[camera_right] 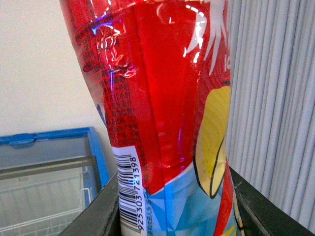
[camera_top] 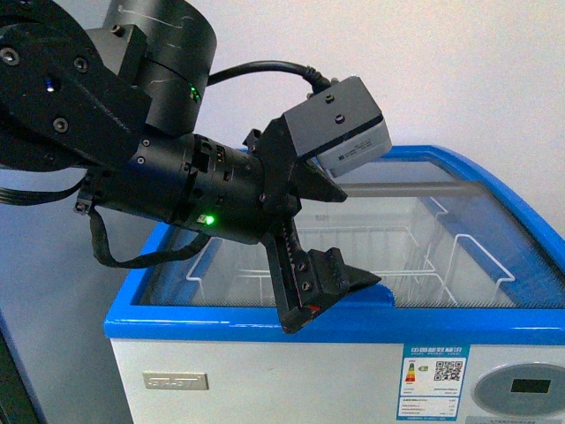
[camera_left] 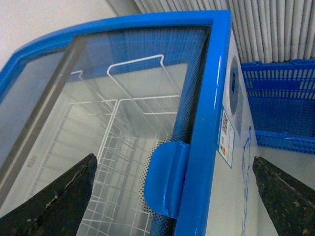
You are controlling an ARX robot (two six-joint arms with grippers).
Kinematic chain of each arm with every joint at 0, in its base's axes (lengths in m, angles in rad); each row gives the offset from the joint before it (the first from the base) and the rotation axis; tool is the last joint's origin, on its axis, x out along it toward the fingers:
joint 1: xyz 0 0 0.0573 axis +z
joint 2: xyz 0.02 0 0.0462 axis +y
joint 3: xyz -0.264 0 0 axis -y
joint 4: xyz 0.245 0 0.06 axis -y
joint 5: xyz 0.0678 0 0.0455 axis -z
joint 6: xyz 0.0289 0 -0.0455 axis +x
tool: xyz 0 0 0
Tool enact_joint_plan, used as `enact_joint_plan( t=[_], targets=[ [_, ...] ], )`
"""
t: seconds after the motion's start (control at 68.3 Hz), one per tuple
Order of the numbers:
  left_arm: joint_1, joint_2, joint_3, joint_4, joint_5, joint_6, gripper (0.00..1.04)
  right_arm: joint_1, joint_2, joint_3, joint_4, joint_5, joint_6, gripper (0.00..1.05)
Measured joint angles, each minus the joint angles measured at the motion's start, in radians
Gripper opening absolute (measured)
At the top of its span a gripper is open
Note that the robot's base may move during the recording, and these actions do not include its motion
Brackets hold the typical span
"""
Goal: Put drink in fridge
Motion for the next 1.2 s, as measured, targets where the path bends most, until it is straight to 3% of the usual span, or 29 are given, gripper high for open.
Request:
enact_joint_plan(
  t=[1.2],
  targets=[
    [-0.014,0.279,0.272,-0.129,-0.087,0.134,0.97,0.0,0.0,0.0,0.0,0.0,0.0,0.42]
  ],
)
